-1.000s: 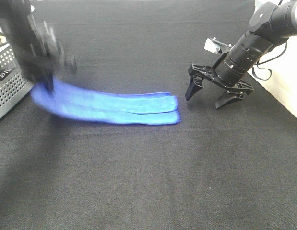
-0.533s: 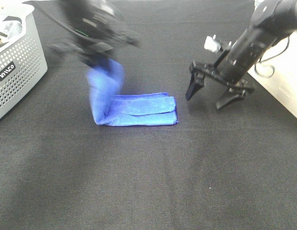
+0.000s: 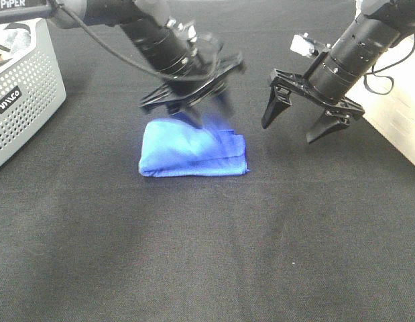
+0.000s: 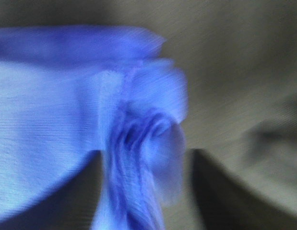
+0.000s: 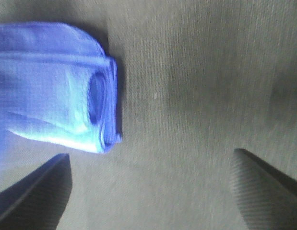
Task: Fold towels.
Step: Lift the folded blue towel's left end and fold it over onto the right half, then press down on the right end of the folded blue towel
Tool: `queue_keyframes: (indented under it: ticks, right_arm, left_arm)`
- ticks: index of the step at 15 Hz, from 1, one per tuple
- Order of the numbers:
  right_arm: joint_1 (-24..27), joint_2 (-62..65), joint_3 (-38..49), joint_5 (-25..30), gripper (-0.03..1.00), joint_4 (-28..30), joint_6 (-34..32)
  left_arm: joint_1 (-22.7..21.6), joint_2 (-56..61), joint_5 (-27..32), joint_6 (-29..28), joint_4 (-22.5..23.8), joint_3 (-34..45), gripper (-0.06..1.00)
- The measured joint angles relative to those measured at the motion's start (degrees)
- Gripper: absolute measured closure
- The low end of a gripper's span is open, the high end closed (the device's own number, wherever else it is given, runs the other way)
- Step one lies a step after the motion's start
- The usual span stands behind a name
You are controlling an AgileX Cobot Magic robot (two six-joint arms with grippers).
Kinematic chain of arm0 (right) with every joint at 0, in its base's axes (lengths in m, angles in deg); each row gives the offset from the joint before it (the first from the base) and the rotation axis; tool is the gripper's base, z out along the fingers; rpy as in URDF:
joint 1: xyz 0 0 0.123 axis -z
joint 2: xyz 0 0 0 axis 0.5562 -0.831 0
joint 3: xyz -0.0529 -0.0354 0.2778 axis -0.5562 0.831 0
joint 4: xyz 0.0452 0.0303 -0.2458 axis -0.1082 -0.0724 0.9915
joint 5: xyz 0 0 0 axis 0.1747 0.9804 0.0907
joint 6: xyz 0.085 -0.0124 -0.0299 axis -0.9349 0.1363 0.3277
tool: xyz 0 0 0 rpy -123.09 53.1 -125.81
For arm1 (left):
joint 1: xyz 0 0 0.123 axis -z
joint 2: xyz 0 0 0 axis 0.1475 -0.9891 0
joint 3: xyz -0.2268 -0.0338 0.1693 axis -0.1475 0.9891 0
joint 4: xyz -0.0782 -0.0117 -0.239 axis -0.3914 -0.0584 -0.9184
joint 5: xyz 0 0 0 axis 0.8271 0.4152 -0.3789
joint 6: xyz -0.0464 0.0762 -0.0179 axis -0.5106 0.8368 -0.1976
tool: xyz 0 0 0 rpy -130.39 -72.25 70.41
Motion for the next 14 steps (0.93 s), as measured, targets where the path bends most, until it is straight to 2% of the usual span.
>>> queue_keyframes:
  ticks: [1, 2, 4, 6, 7, 9, 11, 12, 14]
  right_arm:
    - [0.0, 0.0, 0.0, 0.8, 0.13, 0.06, -0.06]
    - [0.0, 0.0, 0.0, 1.26, 0.13, 0.06, -0.06]
    - [0.0, 0.0, 0.0, 1.72, 0.13, -1.66, 0.06]
    - [0.0, 0.0, 0.0, 2.81, 0.13, -8.31, 4.07]
    - [0.0, 0.0, 0.0, 2.81, 0.13, -8.31, 4.07]
    - [-1.09, 0.0, 0.0, 4.98, 0.16, -23.43, 15.47]
    - [-3.95, 0.0, 0.0, 5.5, 0.17, -33.23, 22.75]
    - [-5.96, 0.0, 0.0, 4.47, 0.17, -36.04, 24.47]
    - [-9.45, -0.06, 0.0, 0.52, 0.19, -37.76, 25.5]
  left_arm:
    - [0.0, 0.06, -2.12, 0.06, -2.52, 0.0, 0.32]
    - [0.0, 0.23, -2.52, 0.63, -2.92, 0.0, 0.31]
    - [-0.23, 1.26, -2.52, 4.53, -2.18, 0.0, 0.31]
    - [-2.12, 2.92, -2.35, 7.28, -0.92, -0.46, 0.31]
    - [-2.12, 2.92, -2.35, 7.28, -0.92, -0.46, 0.31]
    - [-6.65, 4.81, -0.97, 7.85, 2.23, -0.74, 0.31]
    - [-9.91, 5.44, 2.01, 7.91, 5.56, -0.8, 0.31]
    - [-11.12, 5.56, 3.61, 7.91, 6.88, -0.8, 0.31]
    - [-12.43, 5.56, 5.61, 7.79, 8.54, -0.8, 0.31]
